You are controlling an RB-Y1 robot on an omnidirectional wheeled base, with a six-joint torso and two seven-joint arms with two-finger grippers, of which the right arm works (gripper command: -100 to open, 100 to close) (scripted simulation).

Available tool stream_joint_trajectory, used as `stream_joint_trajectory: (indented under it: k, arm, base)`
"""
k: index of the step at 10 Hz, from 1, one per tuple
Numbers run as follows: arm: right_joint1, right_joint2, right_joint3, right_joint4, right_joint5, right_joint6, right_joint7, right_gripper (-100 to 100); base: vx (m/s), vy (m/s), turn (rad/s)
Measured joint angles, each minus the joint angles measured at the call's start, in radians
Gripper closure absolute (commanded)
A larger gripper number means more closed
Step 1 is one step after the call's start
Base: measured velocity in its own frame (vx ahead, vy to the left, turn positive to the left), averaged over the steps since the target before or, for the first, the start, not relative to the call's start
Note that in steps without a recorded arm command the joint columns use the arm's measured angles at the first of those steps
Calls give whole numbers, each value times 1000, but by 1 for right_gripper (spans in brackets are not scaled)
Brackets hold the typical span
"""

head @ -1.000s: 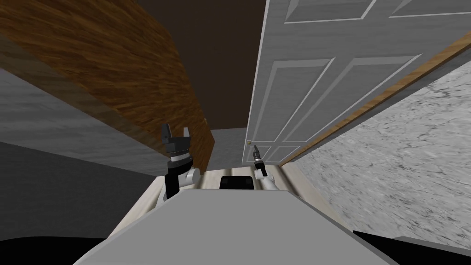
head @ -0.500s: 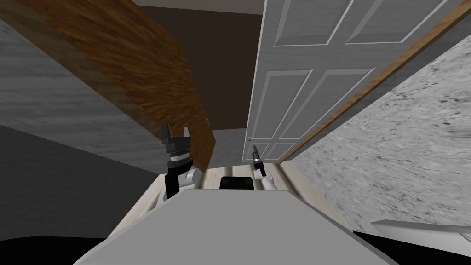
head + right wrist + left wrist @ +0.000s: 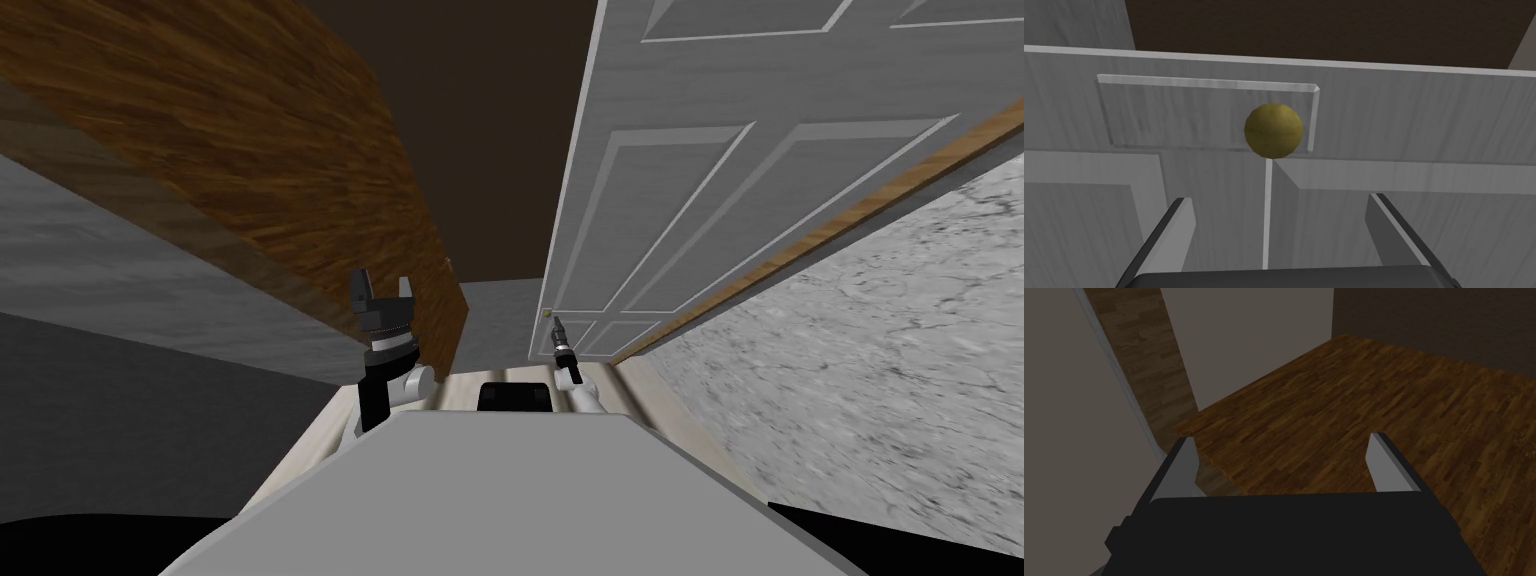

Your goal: Push the door open

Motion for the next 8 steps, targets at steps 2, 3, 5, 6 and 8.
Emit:
stream_joint_trajectory:
  k: [2,3,5,6,8]
  arm:
    - [0,6,-4,3,-2,-6,2,-100]
    - [-2,13,-6,10,-3,-11,3,-100]
    - [-1,24,-9,15,-4,-18,4,100]
    - [-2,23,-8,15,-4,-17,3,100]
    - [-3,22,-8,14,-4,-16,4,100]
  base:
    - [201,30,23]
    - [182,7,7]
    - [26,2,0]
    - [-22,-1,6]
    - [-12,-1,1]
